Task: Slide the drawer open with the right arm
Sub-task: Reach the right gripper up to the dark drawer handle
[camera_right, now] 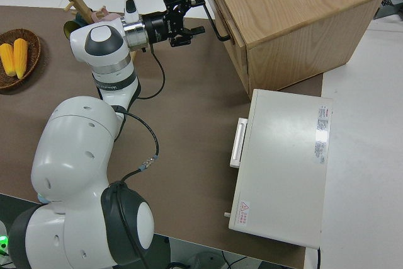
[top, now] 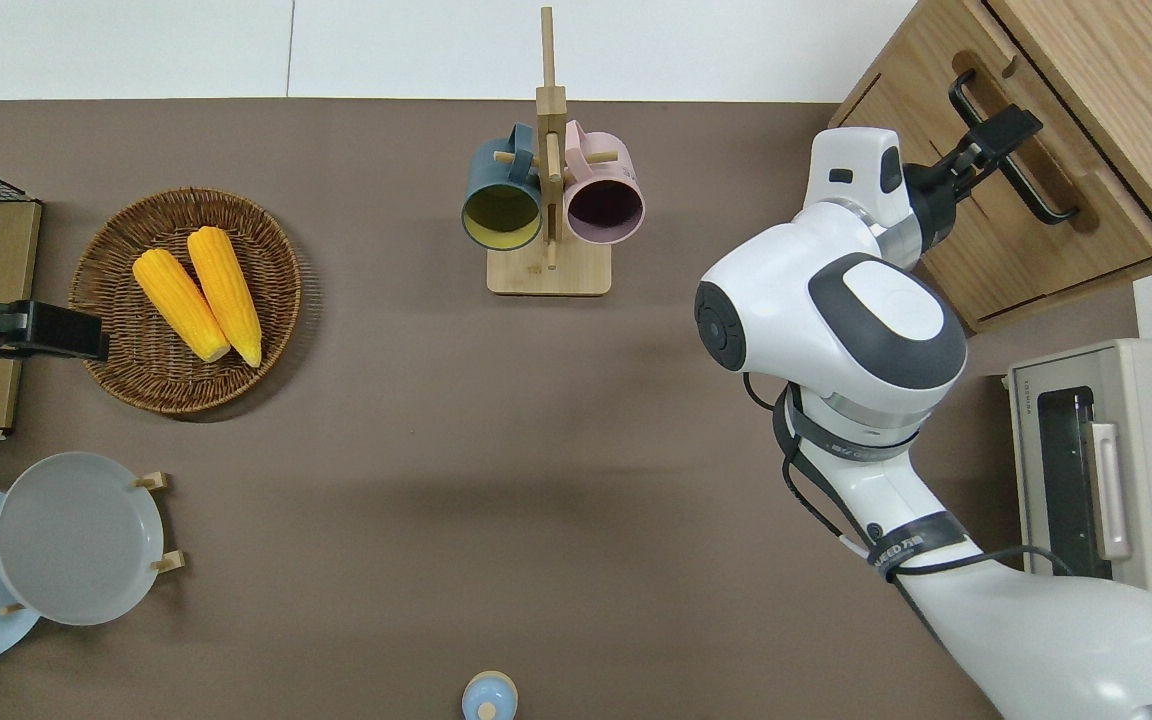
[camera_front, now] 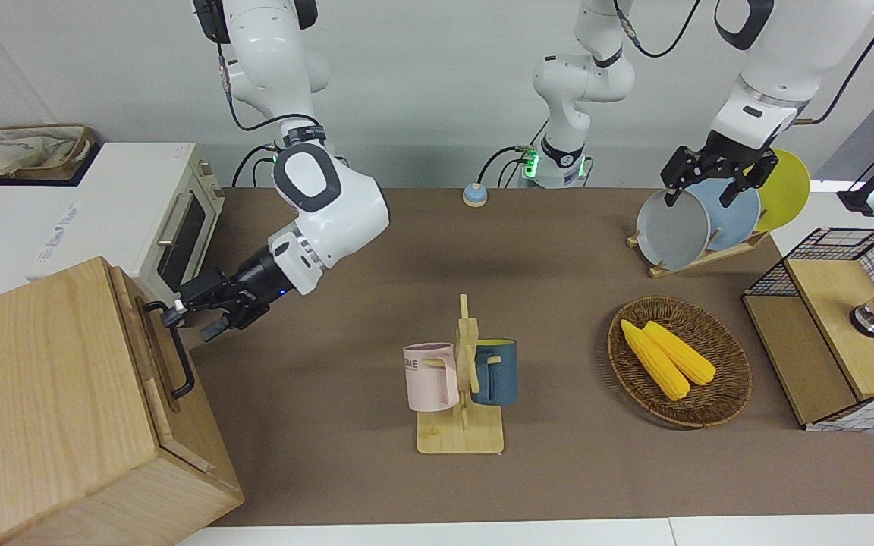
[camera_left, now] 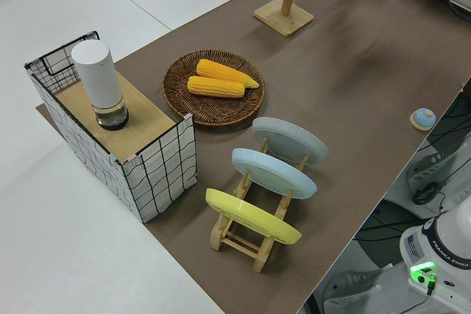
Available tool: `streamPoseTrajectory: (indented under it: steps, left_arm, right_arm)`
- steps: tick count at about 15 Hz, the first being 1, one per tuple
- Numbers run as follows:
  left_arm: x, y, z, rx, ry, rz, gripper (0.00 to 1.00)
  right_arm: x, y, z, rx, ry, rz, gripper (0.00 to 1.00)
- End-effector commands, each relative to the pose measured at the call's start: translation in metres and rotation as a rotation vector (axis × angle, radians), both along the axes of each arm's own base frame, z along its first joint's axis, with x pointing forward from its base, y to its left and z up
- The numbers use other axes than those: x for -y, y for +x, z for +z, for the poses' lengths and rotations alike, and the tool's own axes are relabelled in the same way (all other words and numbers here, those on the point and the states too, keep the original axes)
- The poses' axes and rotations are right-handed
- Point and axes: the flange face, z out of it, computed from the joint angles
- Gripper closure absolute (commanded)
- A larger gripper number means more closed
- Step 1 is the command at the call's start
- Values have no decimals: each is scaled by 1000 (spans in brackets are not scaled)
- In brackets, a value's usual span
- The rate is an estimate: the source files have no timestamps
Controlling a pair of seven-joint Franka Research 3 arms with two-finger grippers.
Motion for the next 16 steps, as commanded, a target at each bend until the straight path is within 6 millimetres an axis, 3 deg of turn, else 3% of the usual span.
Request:
streamPoseTrajectory:
  steps: [1,5,8,9,13,16]
  left_arm:
    - [0,4,3,9,18,-7,2]
    - [0,4,3,9,17,-7,2]
    - [0,4,3,9,17,-7,5]
    - [0,4,3,9,17,-7,5]
    - [0,4,3,9,17,-7,5]
    - [0,4,3,9,17,-7,5]
  right_arm:
    - [7,0,-17,23,-75,-9,23]
    - [10,2,-30,50,-126,2,25]
    - [13,3,-35,68,-131,-19,82]
    - [12,2,-37,67,-133,-18,175]
    - [6,-1,-42,66,-166,-46,761]
    - [6,-1,-44,60,-174,-44,938]
